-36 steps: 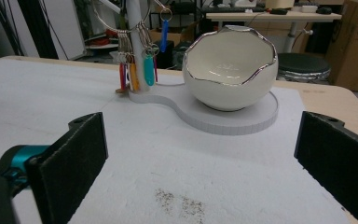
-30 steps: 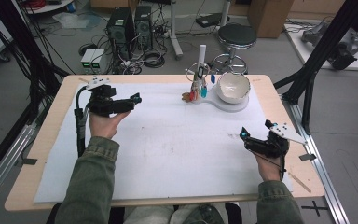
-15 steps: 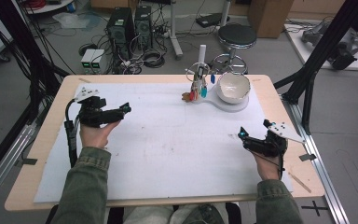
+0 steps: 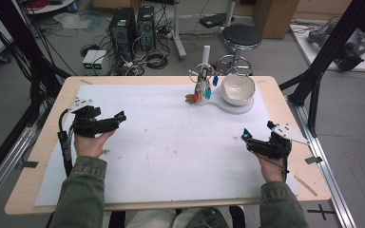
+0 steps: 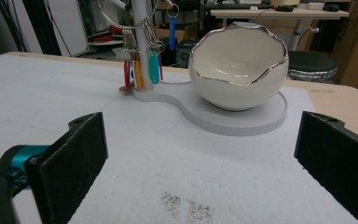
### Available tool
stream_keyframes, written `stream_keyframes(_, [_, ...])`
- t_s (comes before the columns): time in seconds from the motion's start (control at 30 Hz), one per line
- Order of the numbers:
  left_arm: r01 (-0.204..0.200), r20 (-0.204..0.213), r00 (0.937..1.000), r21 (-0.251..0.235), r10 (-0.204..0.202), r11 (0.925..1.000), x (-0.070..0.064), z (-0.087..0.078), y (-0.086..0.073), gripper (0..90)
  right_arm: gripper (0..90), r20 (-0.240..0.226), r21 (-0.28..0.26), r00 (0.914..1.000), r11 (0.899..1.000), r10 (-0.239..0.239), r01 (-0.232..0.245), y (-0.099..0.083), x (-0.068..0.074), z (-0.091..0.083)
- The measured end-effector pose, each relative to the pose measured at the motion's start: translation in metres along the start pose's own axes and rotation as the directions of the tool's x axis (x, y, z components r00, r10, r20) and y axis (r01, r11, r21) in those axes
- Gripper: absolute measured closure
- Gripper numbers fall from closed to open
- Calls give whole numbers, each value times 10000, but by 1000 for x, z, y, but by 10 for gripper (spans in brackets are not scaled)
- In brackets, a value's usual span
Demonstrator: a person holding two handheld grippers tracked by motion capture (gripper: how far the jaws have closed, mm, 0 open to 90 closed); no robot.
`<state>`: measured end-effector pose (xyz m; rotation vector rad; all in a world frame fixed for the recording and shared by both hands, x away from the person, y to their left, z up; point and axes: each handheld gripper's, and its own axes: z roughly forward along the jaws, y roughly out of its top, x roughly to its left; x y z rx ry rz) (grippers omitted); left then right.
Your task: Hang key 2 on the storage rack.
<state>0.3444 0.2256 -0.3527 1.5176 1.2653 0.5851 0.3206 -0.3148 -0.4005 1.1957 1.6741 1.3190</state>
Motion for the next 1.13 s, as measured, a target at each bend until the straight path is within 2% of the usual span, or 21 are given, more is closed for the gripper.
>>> stream_keyframes(0.2, [-122,-221,9997,-141,119,9998,8,-9,-9,17,15,6,-3,10000,10000,-16,16,0,0,0])
stream_keyframes(0.27, [-287,-514,9983,-217,275,9994,11,-12,-14,17,15,9,4,10000,10000,-4,4,0,0,0])
stream_keyframes(0.47, [-530,-898,9947,-312,501,9981,17,-22,-27,17,15,-5,47,10000,10000,18,-18,0,1,0])
stream_keyframes(0.73, [-485,-1357,9899,-590,402,9971,27,-32,-39,17,15,-3,65,10000,10000,-10,10,0,1,0])
stream_keyframes(0.87, [-583,-1616,9857,-644,473,9962,28,-30,-46,17,15,3,72,10000,10000,-34,34,0,1,0])
stream_keyframes(1.03, [-776,-1693,9831,-427,693,9961,26,-25,-50,17,15,-17,109,10000,9999,36,-36,0,-1,1])
stream_keyframes(1.13, [-751,-1526,9860,-423,678,9963,26,-24,-50,17,14,-32,167,10000,9999,4,-4,-1,-1,1])
